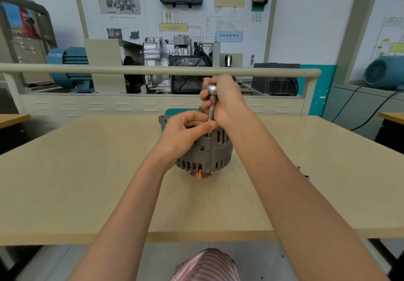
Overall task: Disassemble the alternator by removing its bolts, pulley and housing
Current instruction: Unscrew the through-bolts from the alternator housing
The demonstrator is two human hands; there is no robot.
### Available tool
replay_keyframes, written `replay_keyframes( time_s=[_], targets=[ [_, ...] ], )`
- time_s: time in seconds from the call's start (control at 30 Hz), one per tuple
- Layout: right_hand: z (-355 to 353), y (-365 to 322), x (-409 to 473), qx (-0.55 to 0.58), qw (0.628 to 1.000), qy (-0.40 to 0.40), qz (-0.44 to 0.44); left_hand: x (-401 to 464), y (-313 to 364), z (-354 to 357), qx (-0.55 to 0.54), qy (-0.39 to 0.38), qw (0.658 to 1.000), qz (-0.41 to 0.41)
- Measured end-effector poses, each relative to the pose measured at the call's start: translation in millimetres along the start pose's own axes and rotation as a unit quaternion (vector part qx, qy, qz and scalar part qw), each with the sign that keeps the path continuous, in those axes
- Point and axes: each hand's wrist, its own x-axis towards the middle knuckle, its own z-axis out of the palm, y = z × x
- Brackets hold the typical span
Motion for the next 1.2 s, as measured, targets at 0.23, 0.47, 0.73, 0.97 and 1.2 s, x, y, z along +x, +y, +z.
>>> replay_keyframes(
  time_s=[0.23,0.47,0.73,0.97,1.2],
  targets=[
    [8.0,0.1,0.9,-0.05,0.997,0.05,-0.02,-0.5,0.8,0.5,0.01,0.0,1.0,-0.007],
    [-14.0,-14.8,8.0,0.018,0.973,-0.187,0.135,-0.3,2.1,-3.0,0.006,-0.026,1.0,0.0],
    [4.9,8.9,-4.5,0.023,0.991,0.076,-0.104,-1.0,-1.3,0.1,0.018,-0.002,1.0,0.012],
    [-8.8,-9.5,2.3,-0.038,0.987,-0.143,0.066,-2.1,3.1,-5.0,-0.005,-0.052,0.999,0.004],
    [3.0,10.6,-1.0,0.066,0.987,0.097,-0.109,-1.7,-2.3,-1.8,-0.001,-0.021,0.999,0.037]
  ],
)
